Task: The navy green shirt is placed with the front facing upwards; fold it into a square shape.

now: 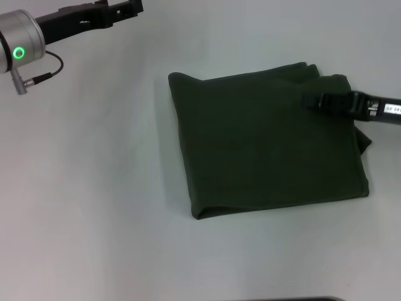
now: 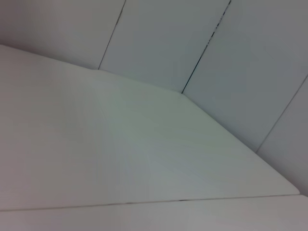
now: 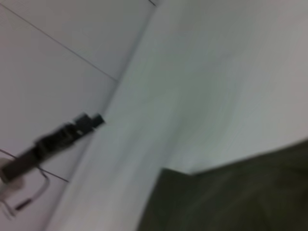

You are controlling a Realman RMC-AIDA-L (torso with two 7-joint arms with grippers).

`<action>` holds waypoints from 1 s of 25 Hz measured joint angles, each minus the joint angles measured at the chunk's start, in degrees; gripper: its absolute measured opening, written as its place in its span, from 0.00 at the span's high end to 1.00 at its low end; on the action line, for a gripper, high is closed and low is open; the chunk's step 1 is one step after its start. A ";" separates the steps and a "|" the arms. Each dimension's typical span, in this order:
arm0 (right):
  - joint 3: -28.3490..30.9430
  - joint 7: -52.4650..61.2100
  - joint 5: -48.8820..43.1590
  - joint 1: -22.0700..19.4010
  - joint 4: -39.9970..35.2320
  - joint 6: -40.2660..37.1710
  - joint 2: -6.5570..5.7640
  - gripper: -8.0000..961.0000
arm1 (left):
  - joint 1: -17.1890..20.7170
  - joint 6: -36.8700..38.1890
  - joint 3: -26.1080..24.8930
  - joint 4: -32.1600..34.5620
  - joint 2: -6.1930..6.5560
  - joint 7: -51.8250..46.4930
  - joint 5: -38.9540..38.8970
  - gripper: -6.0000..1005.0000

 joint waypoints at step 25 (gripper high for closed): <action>-0.92 -5.17 -1.78 1.13 -1.99 -1.48 1.77 0.98 | 0.18 0.11 -0.11 -0.09 0.11 -0.01 0.00 0.12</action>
